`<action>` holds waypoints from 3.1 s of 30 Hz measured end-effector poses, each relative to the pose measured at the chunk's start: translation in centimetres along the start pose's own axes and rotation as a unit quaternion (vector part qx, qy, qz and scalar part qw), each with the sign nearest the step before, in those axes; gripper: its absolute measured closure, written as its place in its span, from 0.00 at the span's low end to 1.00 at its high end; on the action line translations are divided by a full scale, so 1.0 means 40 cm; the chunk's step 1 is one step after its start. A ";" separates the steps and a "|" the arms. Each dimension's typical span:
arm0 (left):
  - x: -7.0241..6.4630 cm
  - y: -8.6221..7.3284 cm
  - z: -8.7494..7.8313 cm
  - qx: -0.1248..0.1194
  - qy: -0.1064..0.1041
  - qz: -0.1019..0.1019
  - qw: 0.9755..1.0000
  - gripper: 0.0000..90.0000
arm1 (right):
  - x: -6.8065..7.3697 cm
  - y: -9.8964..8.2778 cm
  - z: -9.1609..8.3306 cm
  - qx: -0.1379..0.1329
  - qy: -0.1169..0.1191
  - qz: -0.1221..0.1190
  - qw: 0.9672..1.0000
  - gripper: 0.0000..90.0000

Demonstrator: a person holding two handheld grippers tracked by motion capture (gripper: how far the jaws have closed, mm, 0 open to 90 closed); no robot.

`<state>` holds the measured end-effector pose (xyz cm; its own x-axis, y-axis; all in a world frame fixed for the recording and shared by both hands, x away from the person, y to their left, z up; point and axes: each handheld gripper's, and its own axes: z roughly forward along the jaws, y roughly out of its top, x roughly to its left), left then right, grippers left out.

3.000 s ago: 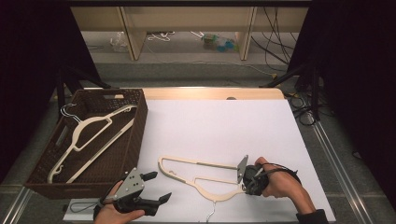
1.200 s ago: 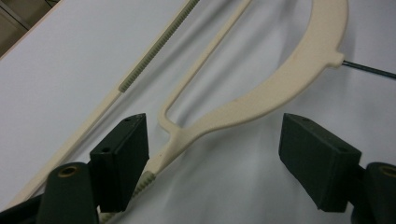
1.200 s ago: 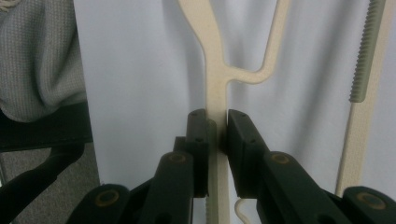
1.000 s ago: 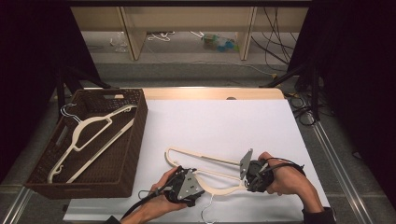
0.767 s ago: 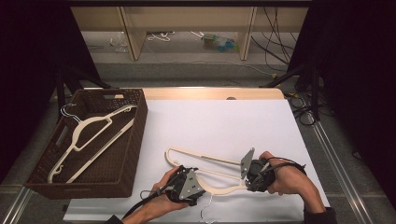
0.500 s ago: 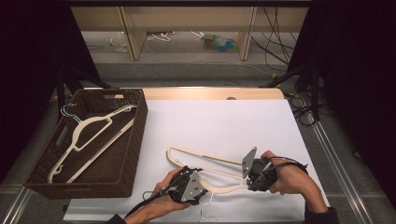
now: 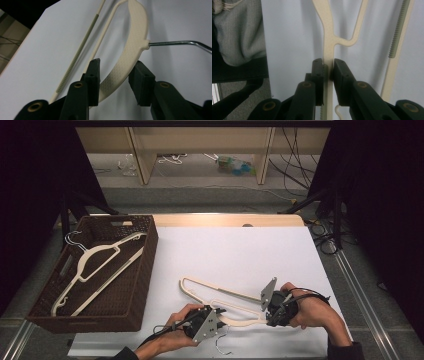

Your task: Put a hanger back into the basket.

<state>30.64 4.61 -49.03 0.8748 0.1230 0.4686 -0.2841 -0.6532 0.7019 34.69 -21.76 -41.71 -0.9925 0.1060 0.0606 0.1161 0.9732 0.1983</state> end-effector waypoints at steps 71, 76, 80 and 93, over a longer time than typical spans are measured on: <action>0.300 0.042 -0.444 -0.133 0.053 -0.442 0.885 0.95 | 0.098 -0.080 -0.010 -0.298 -0.200 0.221 0.907 0.30; 0.320 0.035 -0.513 -0.158 0.062 -0.464 0.870 0.96 | 0.100 -0.074 -0.004 -0.313 -0.210 0.211 0.902 0.28; 0.338 0.035 -0.569 -0.166 0.081 -0.470 0.863 0.95 | 0.104 -0.071 -0.005 -0.327 -0.215 0.213 0.895 0.26; 0.366 0.009 -0.672 -0.141 0.127 -0.464 0.866 0.95 | 0.113 -0.065 0.011 -0.334 -0.215 0.203 0.895 0.20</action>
<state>32.80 26.24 -27.49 0.6737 0.6805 -0.2882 0.3780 0.0178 0.9256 29.89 -23.74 -42.37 -0.7701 0.6311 -0.0930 0.3240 0.5125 0.7952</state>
